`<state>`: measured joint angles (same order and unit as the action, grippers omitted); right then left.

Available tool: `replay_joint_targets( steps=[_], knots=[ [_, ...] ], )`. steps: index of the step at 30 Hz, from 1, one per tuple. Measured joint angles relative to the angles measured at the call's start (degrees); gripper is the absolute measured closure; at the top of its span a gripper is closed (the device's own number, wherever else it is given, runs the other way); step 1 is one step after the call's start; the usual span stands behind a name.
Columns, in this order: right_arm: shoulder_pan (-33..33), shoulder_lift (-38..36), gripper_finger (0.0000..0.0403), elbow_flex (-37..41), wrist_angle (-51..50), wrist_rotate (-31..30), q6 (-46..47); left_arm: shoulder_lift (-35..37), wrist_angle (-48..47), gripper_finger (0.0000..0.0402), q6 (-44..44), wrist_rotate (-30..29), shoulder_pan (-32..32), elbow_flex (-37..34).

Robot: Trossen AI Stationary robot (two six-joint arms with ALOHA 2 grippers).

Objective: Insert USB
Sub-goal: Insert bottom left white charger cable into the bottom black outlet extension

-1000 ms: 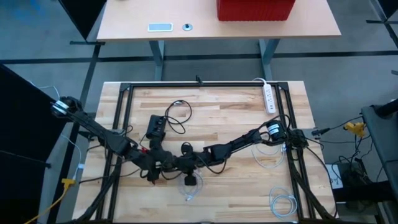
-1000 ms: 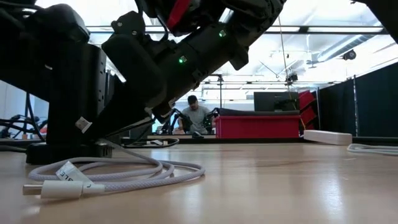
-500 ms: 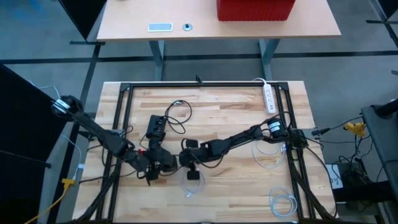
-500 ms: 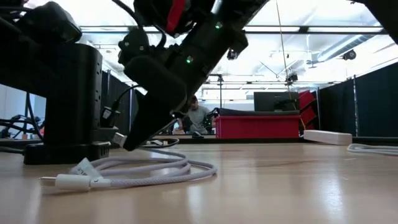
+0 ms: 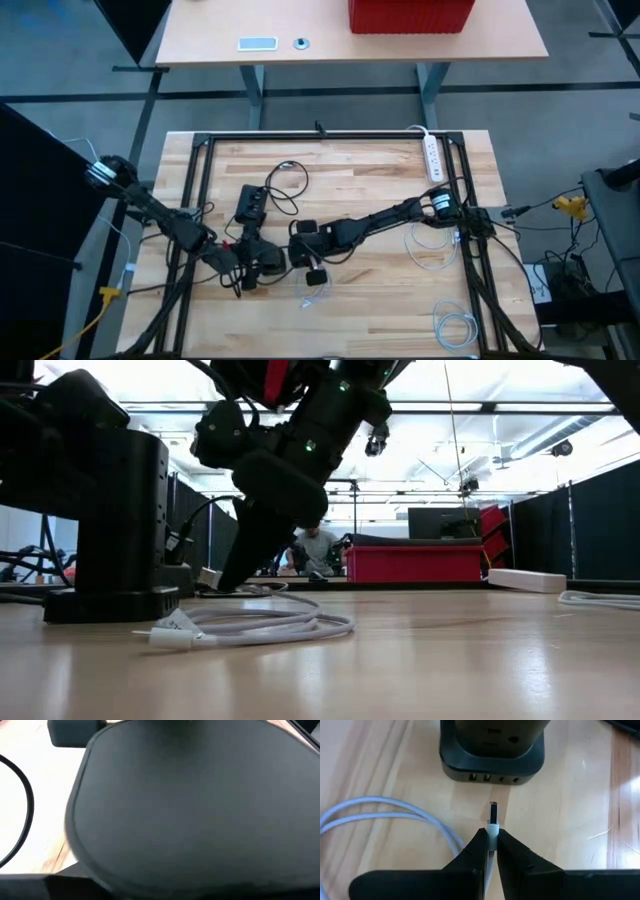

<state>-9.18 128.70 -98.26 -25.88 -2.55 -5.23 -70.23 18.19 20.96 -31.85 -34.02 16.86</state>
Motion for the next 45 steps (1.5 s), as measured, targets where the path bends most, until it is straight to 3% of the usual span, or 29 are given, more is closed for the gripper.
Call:
replay_joint_targets(
  steps=[7,14,26,35,45],
  knots=[
    [0.34,0.04,0.0389,-0.36,-2.67,0.00,1.82,-2.43,6.99,0.0138,-1.09,-0.40,0.02,-1.27],
    [0.36,0.09,0.0389,-1.82,-7.84,1.07,4.21,-8.61,16.24,0.0138,-2.52,-5.07,0.93,-1.50],
    [0.71,0.38,0.0389,-1.88,-11.43,1.55,-0.91,-24.13,42.57,0.0138,-8.96,-6.13,1.29,-1.40],
    [0.72,1.29,0.0389,-1.86,-12.47,2.97,-3.27,-30.92,49.71,0.0138,-10.09,-9.64,2.29,0.83],
    [0.56,1.49,0.0389,-2.31,-11.05,2.71,-4.79,-31.44,52.40,0.0139,-9.58,-10.73,2.34,0.88]
  ],
)
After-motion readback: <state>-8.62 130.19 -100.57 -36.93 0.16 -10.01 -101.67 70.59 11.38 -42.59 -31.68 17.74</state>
